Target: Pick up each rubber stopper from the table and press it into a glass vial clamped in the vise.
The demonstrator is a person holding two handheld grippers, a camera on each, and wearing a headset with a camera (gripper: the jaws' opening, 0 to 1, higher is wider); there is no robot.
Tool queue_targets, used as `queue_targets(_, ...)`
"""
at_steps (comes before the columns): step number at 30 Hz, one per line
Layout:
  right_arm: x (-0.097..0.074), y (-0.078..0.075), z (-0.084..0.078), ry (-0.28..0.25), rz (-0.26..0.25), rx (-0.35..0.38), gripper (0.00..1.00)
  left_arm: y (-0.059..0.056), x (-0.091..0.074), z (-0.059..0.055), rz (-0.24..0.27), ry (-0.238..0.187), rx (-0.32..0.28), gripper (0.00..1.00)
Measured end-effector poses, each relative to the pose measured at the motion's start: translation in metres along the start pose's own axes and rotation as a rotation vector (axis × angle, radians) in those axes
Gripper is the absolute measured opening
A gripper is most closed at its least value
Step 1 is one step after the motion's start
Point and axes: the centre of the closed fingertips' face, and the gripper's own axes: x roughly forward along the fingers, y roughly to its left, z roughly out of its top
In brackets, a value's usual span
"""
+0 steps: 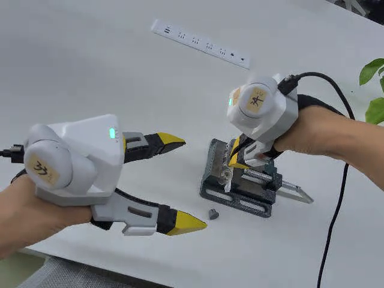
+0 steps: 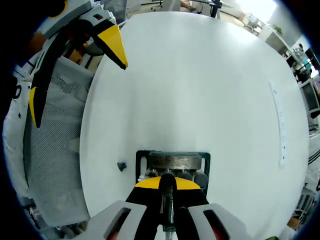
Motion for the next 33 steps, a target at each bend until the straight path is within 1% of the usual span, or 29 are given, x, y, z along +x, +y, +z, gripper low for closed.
queue_targets(8,-0.003,0.003,-0.001,-0.032,-0.014,0.001,0.03,-0.002,-0.001,0.003,0.004,0.009,0.010,0.76)
queue_targets(13,-0.004,0.003,0.002,-0.048,-0.017,0.006,0.02,-0.003,-0.002,0.004,0.009,0.009,0.009,0.76)
queue_targets(20,-0.007,0.001,-0.002,-0.061,-0.031,0.020,0.05,-0.004,-0.003,0.004,0.015,0.013,0.005,0.76)
queue_targets(22,-0.010,0.001,-0.001,-0.070,-0.037,0.021,0.05,-0.003,-0.003,0.004,0.017,0.015,0.005,0.76)
queue_targets(24,-0.010,0.002,-0.003,-0.084,-0.041,0.033,0.05,-0.003,-0.004,0.005,0.019,0.015,0.005,0.76)
queue_targets(30,-0.018,0.004,-0.004,-0.128,-0.056,0.060,0.07,-0.004,-0.004,0.003,0.015,0.028,0.010,0.76)
queue_targets(32,-0.025,0.005,-0.003,-0.152,-0.062,0.073,0.07,-0.004,-0.004,0.003,0.016,0.030,0.009,0.76)
queue_targets(33,-0.026,0.007,-0.005,-0.159,-0.065,0.079,0.08,-0.004,-0.004,0.003,0.016,0.031,0.009,0.76)
